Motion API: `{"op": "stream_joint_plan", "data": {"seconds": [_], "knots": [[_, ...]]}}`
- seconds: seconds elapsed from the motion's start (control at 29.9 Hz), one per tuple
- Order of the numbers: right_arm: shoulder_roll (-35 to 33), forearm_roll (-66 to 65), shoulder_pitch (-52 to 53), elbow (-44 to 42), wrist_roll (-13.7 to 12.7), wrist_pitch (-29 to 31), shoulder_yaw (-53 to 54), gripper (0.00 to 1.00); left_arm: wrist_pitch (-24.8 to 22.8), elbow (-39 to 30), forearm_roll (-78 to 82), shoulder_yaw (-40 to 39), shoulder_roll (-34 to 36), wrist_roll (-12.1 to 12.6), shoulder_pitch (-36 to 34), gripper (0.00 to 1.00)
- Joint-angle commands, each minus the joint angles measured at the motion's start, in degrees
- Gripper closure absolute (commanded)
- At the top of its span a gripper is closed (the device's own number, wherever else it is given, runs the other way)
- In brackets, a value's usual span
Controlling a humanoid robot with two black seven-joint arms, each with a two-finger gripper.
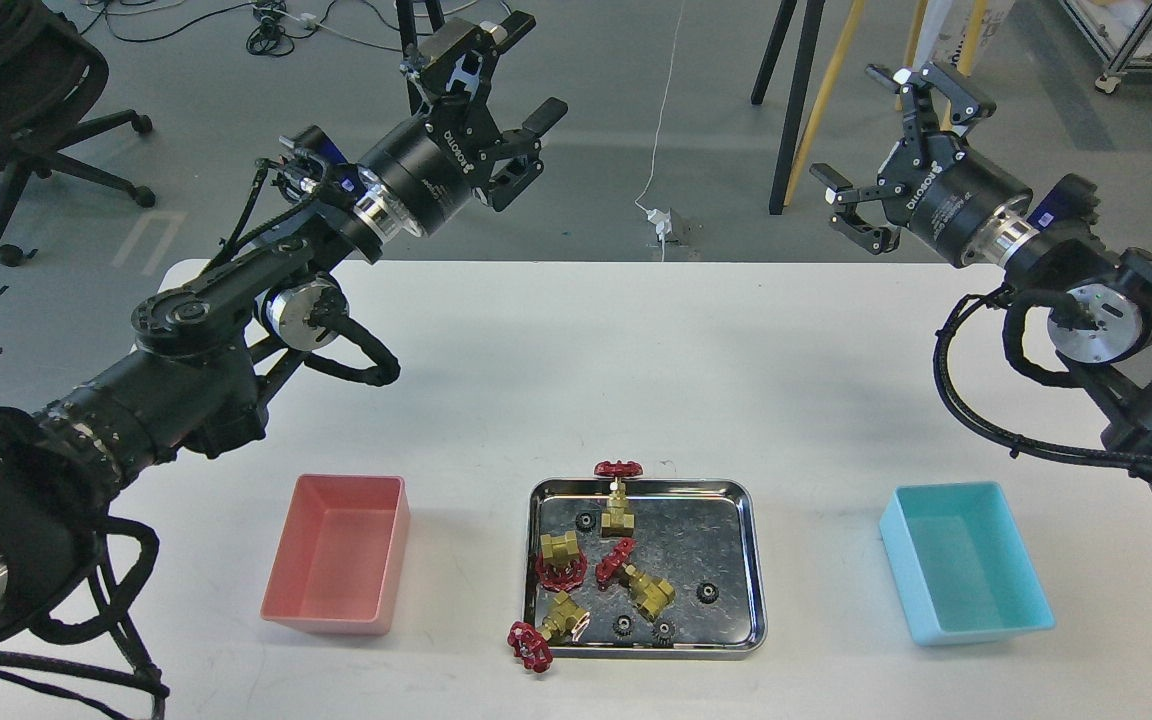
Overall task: Place valve in pink box and gear in blue box
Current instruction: 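Swing the left arm down toward the metal tray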
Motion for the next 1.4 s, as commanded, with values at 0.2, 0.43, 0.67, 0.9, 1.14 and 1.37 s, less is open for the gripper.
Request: {"op": "stream_joint_plan", "data": {"seconds": [0.2,0.43,0.67,0.9,1.14,1.37], "knots": [[-0.3,0.8,2.5,-4.2,-1.0,0.0,5.7,0.0,0.0,2.8,-2.6,-3.9,1.1,0.0,-0.2,0.15],[-4.3,2.9,18.9,-12.5,-9.0,0.0,1.2,0.0,0.0,0.3,-3.7,-5.8,-3.1,0.0,-0.5,0.15],[-4.8,3.3,27.7,-12.6,-10.2,0.0,-10.5,0.0,0.0,-16.7,12.4,-1.5,-0.2,0.0,-3.4,0.15],[-7.9,3.4,26.3,-12.7,-10.3,0.0,-10.1,0.0,11.1,-30.5,16.5,28.8,11.8,0.0,-19.2,0.15],[-7.9,3.4,23.5,-12.8,-10.2,0.0,-9.6,0.0,15.1,-43.0,27.1,61.0,14.3,0.0,-44.3,0.15],[-7.9,3.4,21.2,-12.9,-10.0,0.0,-9.1,0.0,27.3,-49.6,42.0,83.0,8.0,0.0,-48.8,0.15]]}}
